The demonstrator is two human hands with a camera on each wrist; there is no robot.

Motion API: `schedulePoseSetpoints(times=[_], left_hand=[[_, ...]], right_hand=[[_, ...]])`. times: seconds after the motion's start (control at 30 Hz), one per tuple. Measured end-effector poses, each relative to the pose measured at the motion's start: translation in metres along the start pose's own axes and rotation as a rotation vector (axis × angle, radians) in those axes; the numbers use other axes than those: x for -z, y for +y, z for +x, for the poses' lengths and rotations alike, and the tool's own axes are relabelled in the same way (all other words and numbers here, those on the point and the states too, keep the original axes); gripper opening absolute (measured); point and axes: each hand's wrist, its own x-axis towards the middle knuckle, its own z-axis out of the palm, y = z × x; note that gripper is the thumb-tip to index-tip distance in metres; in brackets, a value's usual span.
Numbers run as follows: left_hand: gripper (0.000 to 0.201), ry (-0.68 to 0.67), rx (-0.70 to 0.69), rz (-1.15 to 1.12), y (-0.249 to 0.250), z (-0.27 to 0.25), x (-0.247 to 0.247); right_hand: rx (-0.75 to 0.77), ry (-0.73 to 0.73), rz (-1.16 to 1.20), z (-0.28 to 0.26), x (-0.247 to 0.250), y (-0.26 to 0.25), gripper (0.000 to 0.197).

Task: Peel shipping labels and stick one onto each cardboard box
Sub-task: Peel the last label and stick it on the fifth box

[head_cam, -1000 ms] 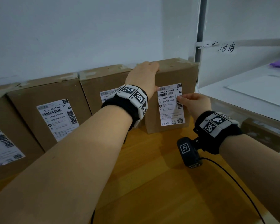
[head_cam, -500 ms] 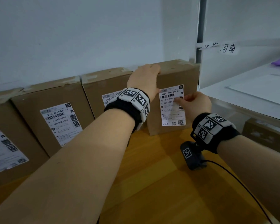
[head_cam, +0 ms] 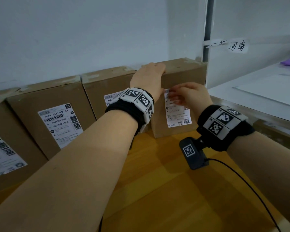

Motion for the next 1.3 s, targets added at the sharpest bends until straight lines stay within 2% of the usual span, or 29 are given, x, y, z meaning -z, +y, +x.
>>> schedulePoseSetpoints(times=[0.13,0.23,0.33,0.5,0.67,0.83,0.93,1.07,1.3], left_hand=[[0.047,-0.012,-0.001,0.005,0.000,0.001,0.000],[0.053,-0.025,-0.001,0.014,0.000,0.001,0.000],[0.056,-0.035,-0.003,0.033,-0.001,0.001,0.000],[0.044,-0.025,-0.010,0.039,-0.003,0.001,0.001],[0.058,-0.053,-0.016,0.028,-0.002,0.001,0.003],[0.061,-0.041,-0.011,0.021,-0.001,0.000,0.001],[0.061,-0.036,-0.013,0.023,-0.001,0.000,0.000],[0.060,-0.043,-0.016,0.026,-0.001,0.000,0.001],[0.061,-0.059,-0.007,0.025,-0.001,0.000,0.001]], right_hand=[[-0.064,0.089,0.197,0.003,0.010,0.001,0.015],[-0.077,0.139,0.237,0.003,0.014,0.003,0.015],[-0.087,0.069,0.234,0.001,0.008,0.003,0.015],[-0.191,-0.049,0.265,-0.002,-0.007,0.002,0.023],[-0.390,-0.098,0.271,-0.009,-0.006,0.021,0.020],[-0.532,-0.144,0.200,-0.011,-0.001,0.046,0.010],[-0.586,-0.171,0.169,-0.010,0.002,0.053,0.011],[-0.635,-0.125,0.147,-0.007,0.011,0.057,0.012],[-0.623,0.023,0.054,-0.003,0.035,0.060,0.006]])
